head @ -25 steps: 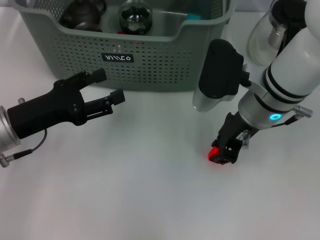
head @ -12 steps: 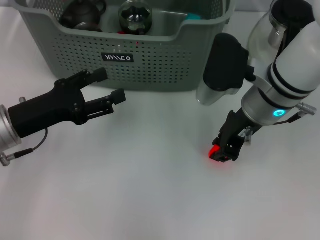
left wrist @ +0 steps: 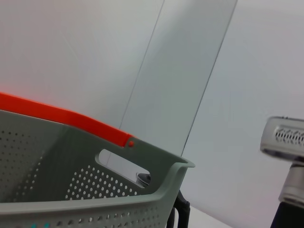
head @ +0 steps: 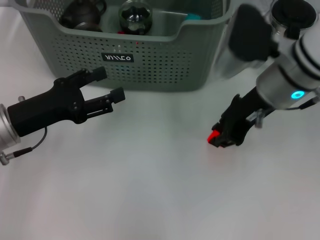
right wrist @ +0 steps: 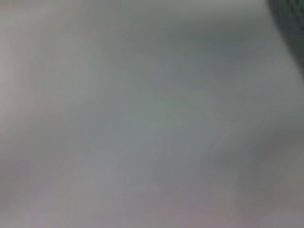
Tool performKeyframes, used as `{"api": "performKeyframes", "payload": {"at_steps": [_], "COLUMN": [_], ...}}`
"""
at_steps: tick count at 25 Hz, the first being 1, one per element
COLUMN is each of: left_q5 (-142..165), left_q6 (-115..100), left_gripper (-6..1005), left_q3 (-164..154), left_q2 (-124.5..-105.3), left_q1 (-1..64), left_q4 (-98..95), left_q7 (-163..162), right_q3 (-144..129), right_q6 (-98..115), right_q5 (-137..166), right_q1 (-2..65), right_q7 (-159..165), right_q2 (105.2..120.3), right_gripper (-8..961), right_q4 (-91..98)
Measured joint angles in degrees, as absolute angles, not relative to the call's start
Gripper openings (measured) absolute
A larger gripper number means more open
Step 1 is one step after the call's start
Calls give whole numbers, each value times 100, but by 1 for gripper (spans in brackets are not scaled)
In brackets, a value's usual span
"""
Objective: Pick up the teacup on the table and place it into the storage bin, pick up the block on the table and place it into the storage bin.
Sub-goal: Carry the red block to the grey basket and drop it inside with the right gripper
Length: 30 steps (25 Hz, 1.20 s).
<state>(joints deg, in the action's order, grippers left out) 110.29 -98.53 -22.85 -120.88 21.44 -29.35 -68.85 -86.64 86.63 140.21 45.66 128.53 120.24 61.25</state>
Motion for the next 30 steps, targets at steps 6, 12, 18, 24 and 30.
{"api": "performKeyframes", "payload": {"at_steps": [6, 12, 18, 24, 30], "left_q5": [11007, 11007, 11004, 11003, 11007], "left_q6": [-9852, -9852, -9852, -9852, -9853], "left_gripper": [884, 883, 876, 876, 876], "left_q3": [-2285, -2285, -2285, -2285, -2285], "left_q2": [-12075, -12076, -12076, -12076, -12095], "left_q1": [2114, 2130, 2135, 2129, 2107], "left_q4": [-2935, -2936, -2935, -2936, -2936], "left_q7": [-6884, -6885, -6893, -6894, -6892], "right_q3": [-7216, -5598, -4626, -4558, -4963], "right_q6": [9403, 10224, 10366, 10072, 8886], "right_q5": [13538, 12433, 11270, 10496, 10421], "right_q1": [4279, 4113, 3936, 3897, 4188], "right_q7": [12159, 11477, 11039, 10767, 11002], "right_q2": [12021, 11976, 11945, 11993, 12019], "right_gripper": [304, 303, 294, 246, 242], "right_q4": [6720, 7047, 7029, 7013, 7012]}}
